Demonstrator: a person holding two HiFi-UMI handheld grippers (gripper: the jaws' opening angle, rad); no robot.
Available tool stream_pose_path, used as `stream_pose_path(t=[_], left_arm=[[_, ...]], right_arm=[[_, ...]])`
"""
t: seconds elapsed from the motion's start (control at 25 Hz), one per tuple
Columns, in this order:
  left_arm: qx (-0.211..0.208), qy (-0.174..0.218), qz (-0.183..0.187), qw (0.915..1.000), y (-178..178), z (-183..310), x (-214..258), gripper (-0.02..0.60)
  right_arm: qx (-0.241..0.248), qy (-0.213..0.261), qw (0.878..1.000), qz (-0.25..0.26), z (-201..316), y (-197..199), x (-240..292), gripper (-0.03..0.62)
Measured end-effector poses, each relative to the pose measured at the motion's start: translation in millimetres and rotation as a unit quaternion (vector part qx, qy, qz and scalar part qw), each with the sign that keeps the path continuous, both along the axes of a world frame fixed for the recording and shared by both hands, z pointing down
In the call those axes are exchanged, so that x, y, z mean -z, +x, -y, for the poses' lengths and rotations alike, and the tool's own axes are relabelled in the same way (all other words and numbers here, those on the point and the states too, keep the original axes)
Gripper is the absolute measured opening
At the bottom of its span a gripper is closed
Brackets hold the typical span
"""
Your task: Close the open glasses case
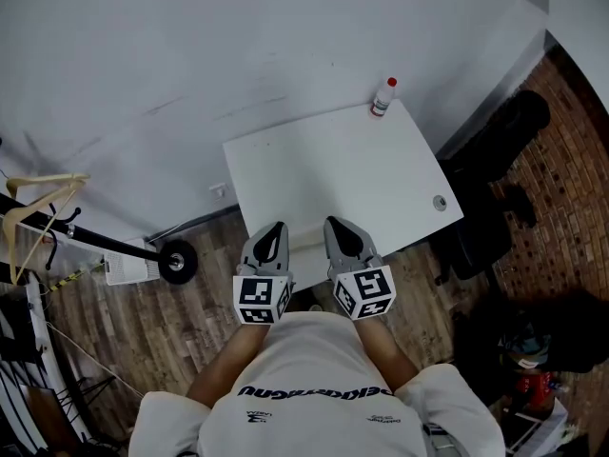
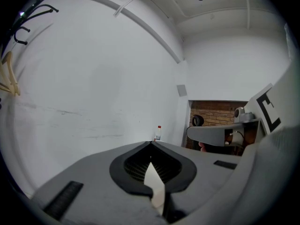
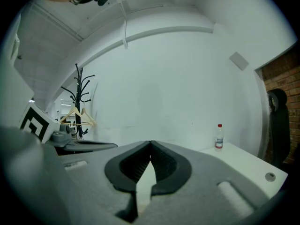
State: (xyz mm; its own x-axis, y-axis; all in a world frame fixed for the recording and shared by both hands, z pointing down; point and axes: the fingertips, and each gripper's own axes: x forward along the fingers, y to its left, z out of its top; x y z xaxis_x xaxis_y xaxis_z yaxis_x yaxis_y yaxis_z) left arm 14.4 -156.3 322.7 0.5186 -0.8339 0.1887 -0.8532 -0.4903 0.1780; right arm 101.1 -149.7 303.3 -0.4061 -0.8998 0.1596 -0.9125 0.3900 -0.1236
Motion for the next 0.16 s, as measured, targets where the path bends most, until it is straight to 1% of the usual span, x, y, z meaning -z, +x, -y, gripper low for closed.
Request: stream_pose_path(t=[0.16], left_arm=[[0.000,0.005,-0.001,1.0000,-0.9,3.4,1.0,-0.003]], right_arm=[[0.000,0.002,1.000,0.000,3.3,-1.9,-0.8,-0.006]])
